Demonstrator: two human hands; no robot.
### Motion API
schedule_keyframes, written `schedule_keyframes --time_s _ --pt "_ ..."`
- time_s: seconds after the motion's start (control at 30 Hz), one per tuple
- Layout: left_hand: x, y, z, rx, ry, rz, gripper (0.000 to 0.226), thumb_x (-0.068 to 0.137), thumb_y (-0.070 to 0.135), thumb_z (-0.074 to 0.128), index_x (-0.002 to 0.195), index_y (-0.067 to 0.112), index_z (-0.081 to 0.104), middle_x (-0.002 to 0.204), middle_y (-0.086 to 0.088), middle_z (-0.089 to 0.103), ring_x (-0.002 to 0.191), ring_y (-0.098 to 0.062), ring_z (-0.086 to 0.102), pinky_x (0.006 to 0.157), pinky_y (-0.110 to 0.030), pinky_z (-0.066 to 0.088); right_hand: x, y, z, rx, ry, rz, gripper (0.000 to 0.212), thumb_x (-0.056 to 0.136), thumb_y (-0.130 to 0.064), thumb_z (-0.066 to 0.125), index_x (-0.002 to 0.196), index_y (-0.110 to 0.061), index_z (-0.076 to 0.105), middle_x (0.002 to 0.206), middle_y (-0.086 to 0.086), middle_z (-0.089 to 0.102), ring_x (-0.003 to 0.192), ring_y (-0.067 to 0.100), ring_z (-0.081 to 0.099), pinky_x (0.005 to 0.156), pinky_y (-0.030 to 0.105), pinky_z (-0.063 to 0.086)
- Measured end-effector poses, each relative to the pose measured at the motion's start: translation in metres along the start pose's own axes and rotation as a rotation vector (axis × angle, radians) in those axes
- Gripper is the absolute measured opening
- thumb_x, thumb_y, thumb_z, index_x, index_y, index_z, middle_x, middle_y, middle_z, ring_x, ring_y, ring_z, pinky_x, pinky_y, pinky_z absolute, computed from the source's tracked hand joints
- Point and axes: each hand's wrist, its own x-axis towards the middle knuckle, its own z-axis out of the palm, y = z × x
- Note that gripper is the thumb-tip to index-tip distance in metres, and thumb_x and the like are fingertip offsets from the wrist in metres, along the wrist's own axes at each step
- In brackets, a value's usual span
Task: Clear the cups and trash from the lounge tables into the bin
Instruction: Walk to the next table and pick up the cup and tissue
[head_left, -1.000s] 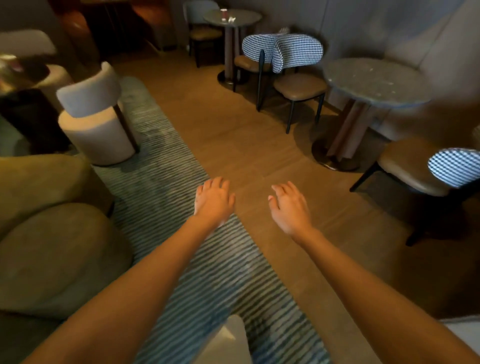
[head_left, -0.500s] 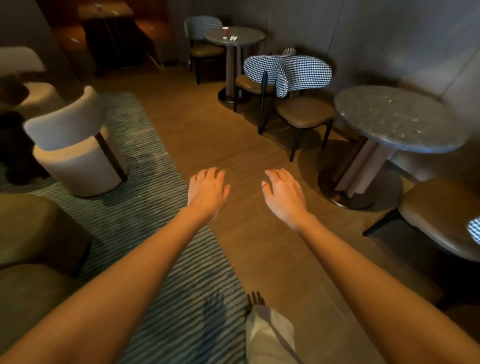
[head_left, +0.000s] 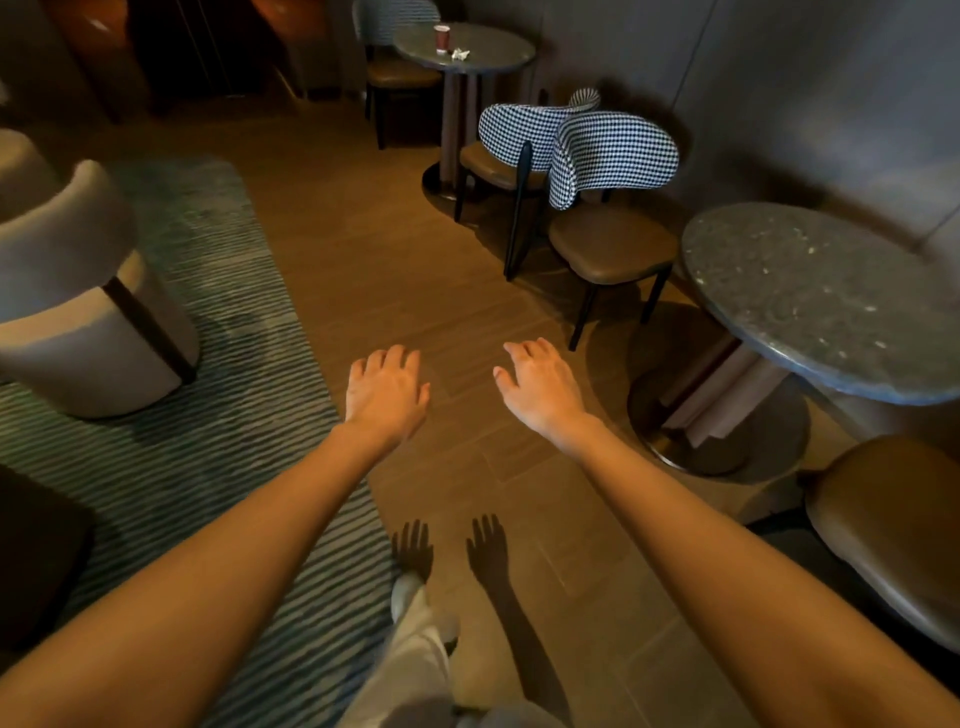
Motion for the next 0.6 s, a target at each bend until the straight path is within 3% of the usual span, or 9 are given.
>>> schedule_keyframes --time_s 0.3,0.6 --pt "0.213 -0.062 -0.022 -0.025 0.066 0.015 0.050 0.095 0.042 0.039 0.137 0.015 0.039 0.143 -0.007 0.040 0.130 -0.029 0.036 0.105 -0.043 0.030 0.211 -0.004 -0.042 0.028 0.115 0.021 0.051 0.101 -0.038 0.039 0.145 -0.013 0.037 0.150 0.009 0.038 0.145 0.027 0.021 0.116 0.041 0.023" --pt "0.385 -0.111 -0.023 0.013 0.054 0.040 0.050 0.095 0.042 0.039 0.136 0.014 0.039 0.143 -0.007 0.040 0.129 -0.029 0.037 0.105 -0.042 0.030 0.386 -0.018 -0.029 0.017 0.021 0.030 0.052 0.101 -0.039 0.038 0.146 -0.013 0.036 0.150 0.010 0.038 0.144 0.027 0.023 0.115 0.039 0.024"
